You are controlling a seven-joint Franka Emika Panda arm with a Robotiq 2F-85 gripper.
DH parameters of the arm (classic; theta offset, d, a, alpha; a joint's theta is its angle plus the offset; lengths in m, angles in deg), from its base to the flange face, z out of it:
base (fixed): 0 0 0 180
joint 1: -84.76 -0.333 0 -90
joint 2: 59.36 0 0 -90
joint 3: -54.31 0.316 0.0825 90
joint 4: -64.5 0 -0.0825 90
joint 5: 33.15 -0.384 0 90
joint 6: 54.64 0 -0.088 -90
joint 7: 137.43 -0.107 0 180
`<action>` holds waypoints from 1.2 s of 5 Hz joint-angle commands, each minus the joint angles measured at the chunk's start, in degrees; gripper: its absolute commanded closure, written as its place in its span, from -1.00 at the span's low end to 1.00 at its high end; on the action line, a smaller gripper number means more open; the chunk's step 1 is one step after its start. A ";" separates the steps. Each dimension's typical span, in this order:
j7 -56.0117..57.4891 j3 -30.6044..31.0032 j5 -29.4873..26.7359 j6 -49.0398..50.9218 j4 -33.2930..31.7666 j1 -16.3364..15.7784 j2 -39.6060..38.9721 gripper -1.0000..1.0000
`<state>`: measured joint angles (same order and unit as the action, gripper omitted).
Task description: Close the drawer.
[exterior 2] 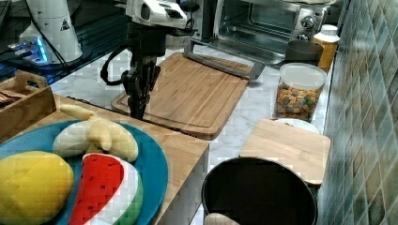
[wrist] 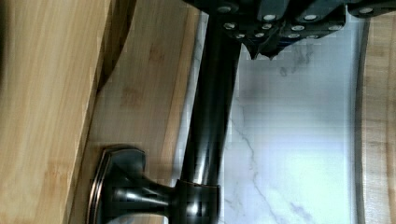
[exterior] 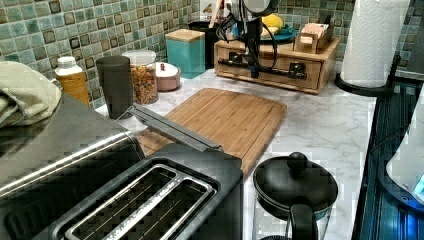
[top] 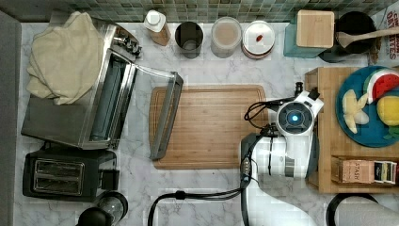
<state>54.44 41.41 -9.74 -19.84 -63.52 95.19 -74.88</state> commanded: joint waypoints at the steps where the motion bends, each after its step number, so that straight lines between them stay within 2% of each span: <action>1: 3.13 -9.05 -0.31 1.20 6.63 9.61 0.38 1.00; 6: 3.34 -9.76 -0.62 1.13 6.62 8.92 0.30 1.00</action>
